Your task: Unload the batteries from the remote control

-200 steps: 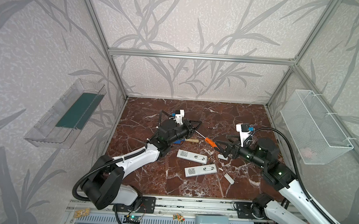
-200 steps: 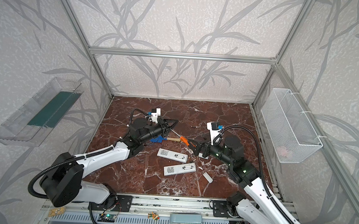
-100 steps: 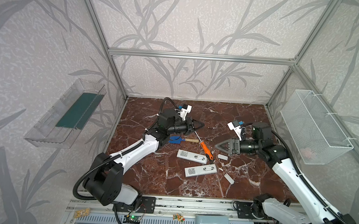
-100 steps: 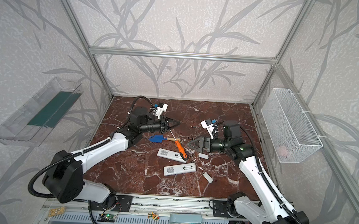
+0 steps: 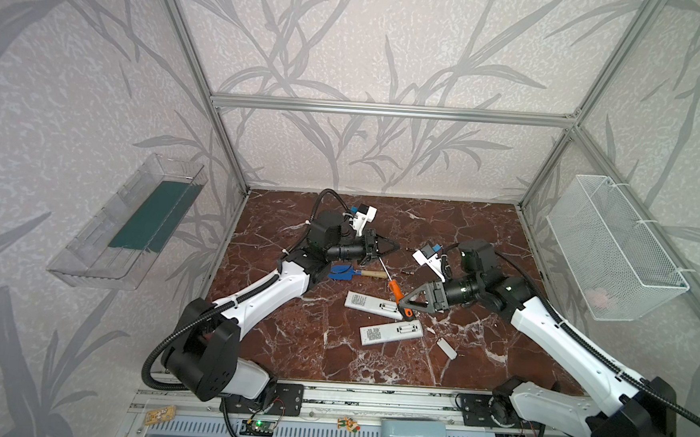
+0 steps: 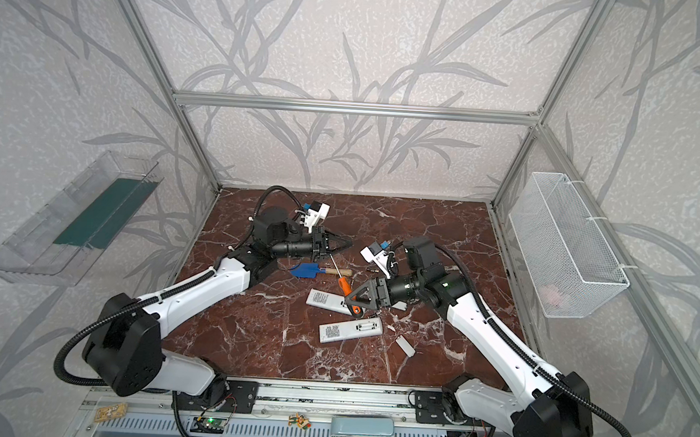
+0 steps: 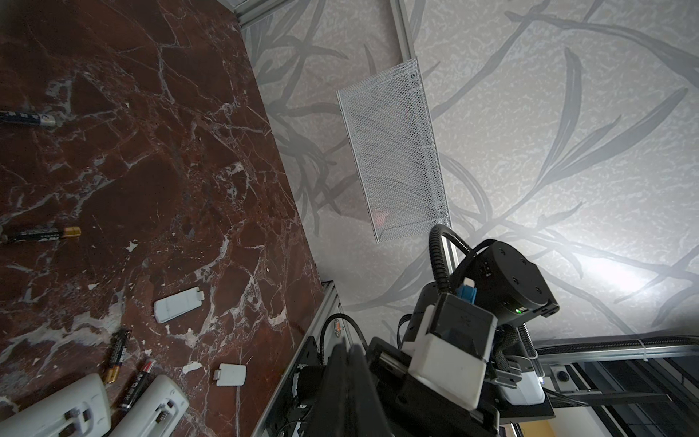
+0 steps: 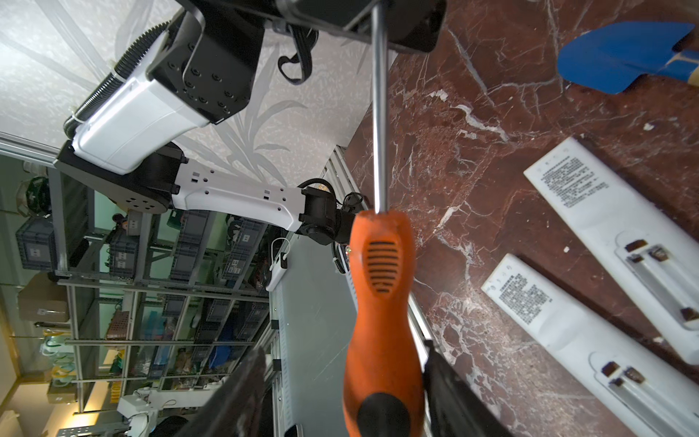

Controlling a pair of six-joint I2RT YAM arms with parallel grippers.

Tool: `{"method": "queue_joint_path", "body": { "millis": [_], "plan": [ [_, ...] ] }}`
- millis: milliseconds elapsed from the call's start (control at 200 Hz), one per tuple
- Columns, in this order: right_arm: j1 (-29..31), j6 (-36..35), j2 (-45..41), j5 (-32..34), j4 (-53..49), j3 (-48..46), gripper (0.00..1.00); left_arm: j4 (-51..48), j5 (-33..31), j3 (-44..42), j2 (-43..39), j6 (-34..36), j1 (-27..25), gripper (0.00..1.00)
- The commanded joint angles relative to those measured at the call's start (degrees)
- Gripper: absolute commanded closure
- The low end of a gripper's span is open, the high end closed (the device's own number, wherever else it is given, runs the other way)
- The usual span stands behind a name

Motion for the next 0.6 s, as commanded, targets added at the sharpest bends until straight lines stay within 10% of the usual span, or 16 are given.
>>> {"method": "queue_joint_path", "body": {
  "millis": [0, 595],
  "plan": [
    [0.96, 0.14, 0.56, -2.27, 1.56, -0.08, 0.40, 1.68, 1.33, 1.87, 0.25, -0.61, 0.17, 1.00],
    [1.62, -2.66, 4.78, -4.79, -0.36, -0.26, 0.43, 2.97, 2.32, 1.79, 0.53, -2.01, 0.19, 1.00]
  ]
}}
